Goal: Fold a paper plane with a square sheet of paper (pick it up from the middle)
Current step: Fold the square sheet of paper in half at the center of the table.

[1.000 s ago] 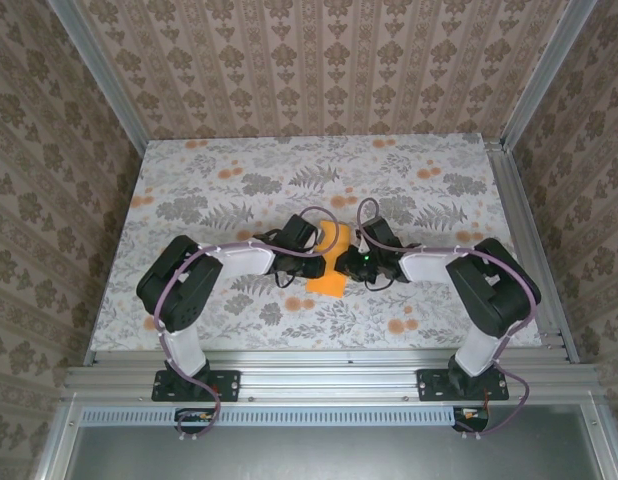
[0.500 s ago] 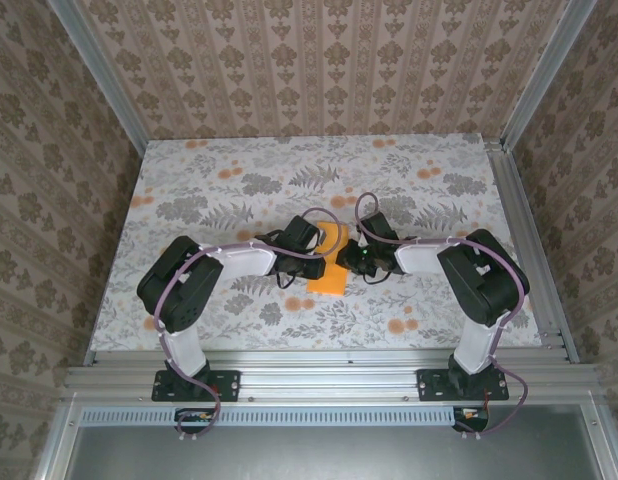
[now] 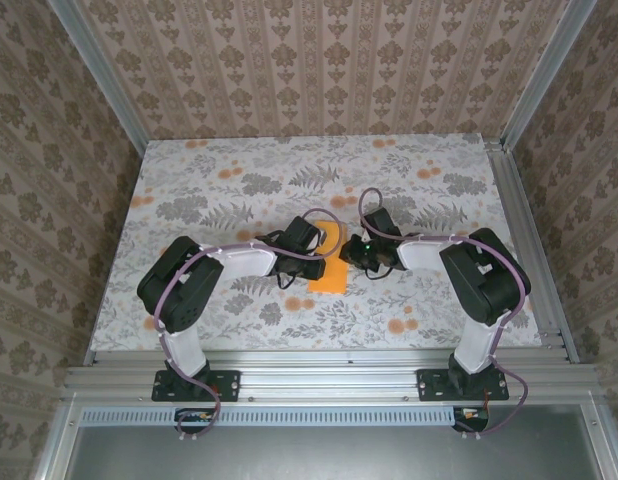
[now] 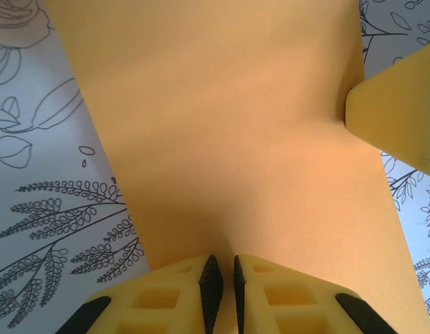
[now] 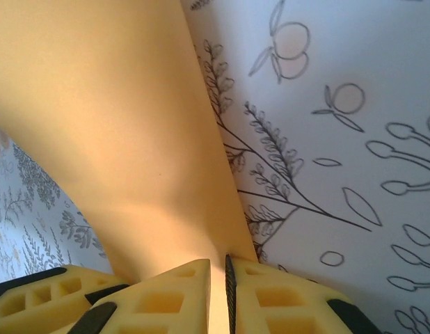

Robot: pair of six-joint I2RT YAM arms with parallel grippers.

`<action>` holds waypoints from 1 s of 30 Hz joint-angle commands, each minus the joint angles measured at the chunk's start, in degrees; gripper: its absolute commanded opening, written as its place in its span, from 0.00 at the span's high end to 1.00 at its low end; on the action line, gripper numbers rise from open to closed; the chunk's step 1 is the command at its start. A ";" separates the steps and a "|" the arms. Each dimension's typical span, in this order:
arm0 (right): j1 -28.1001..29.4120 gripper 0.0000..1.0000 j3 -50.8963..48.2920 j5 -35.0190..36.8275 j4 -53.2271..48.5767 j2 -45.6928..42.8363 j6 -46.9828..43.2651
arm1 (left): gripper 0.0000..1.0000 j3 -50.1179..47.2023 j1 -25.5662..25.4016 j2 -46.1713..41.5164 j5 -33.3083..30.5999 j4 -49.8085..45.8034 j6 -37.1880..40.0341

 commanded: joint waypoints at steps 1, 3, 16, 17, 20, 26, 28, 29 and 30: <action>1.60 0.82 2.98 1.73 -1.46 -0.24 -0.73 | 0.80 -3.47 0.73 4.25 -6.40 -11.77 1.45; 1.67 0.82 3.83 1.85 -1.14 1.41 -0.44 | 0.80 -3.36 0.63 4.20 -6.39 -11.84 1.47; -1.20 0.82 7.70 5.83 -6.96 7.33 -6.68 | 0.81 -5.15 0.11 2.74 -7.40 -12.07 1.42; -1.39 0.82 7.83 5.93 -7.38 7.59 -7.15 | 0.80 -5.24 0.17 2.62 -7.48 -12.10 1.47; -2.85 0.82 7.07 6.32 -6.75 8.61 -7.76 | 0.80 -5.68 0.11 2.32 -7.70 -12.22 1.55; -5.72 0.81 5.53 6.97 -4.05 8.20 -7.96 | 0.81 -6.65 0.06 1.82 -7.99 -12.50 1.76; -6.42 0.81 4.60 7.49 -2.32 7.40 -7.69 | 0.80 -6.89 -0.05 1.49 -8.23 -12.81 1.82; -6.79 0.81 4.45 7.49 -1.80 7.16 -7.61 | 0.80 -7.11 -0.07 1.31 -8.39 -13.04 1.88; -7.03 0.81 4.25 7.55 -1.30 6.93 -7.63 | 0.81 -7.28 -0.07 1.13 -8.46 -13.03 1.90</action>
